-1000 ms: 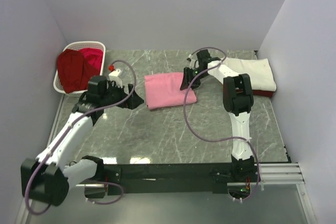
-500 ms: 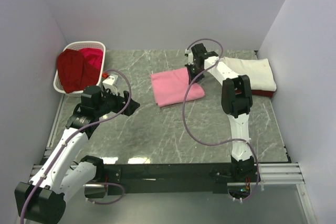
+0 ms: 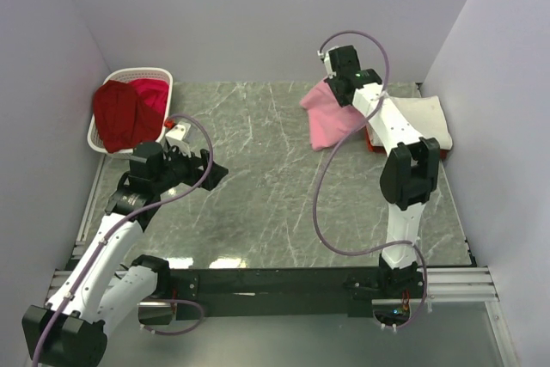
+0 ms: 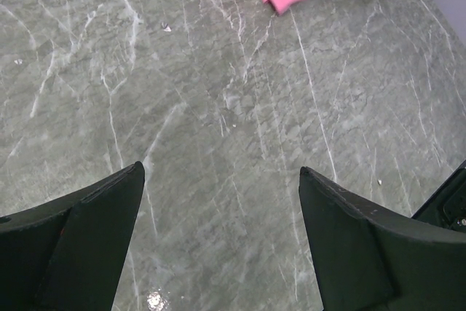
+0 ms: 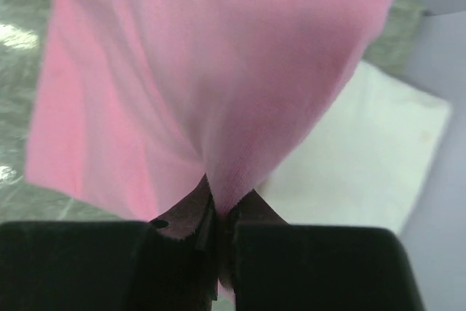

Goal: Fold and stack the t-shirts
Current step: Neatly place the folded tshirt to the corner

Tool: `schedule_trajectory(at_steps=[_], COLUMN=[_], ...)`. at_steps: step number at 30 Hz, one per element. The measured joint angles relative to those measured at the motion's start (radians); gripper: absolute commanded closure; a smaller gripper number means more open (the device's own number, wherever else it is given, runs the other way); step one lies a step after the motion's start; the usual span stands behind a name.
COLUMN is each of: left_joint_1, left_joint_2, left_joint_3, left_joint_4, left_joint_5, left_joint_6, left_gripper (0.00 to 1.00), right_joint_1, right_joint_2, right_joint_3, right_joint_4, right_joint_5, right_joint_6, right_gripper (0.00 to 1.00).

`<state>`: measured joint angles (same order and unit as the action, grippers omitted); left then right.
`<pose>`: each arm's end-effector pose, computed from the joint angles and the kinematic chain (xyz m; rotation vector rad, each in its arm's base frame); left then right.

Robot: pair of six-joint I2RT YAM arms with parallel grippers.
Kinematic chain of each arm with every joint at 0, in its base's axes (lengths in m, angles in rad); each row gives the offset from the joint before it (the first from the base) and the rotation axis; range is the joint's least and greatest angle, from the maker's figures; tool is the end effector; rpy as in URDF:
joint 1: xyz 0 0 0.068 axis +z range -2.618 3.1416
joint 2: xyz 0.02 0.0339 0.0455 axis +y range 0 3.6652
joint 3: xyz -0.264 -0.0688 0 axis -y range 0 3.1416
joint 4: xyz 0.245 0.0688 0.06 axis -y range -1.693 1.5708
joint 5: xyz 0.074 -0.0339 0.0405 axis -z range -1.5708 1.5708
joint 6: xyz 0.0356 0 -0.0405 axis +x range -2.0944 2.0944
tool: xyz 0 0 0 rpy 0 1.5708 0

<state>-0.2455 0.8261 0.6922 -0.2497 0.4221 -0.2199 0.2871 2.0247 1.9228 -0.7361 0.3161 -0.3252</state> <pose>0.1814 -0.0605 0.2945 0.3095 1.9632 -0.7161 0.4421 0.1190 0.3054 -0.5803 2.3202 -0.3978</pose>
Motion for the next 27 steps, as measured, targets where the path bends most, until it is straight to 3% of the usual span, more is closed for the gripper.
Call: schedule_trajectory(at_steps=[9, 27], left_joint_1=[0.000, 0.000], left_joint_2=[-0.006, -0.013], left_joint_3=[0.000, 0.000], left_joint_4=[0.002, 0.005], left_joint_5=[0.004, 0.006], left_joint_6=[0.002, 0.016], left_gripper=[0.08, 0.09], right_joint_1=[-0.036, -0.111], right_joint_2=[-0.087, -0.268], right_joint_3=[0.011, 0.022], right_joint_4=[0.008, -0.073], right_joint_5=[0.087, 0.071], right_joint_6=[-0.084, -0.126], right_gripper=[1.00, 1.00])
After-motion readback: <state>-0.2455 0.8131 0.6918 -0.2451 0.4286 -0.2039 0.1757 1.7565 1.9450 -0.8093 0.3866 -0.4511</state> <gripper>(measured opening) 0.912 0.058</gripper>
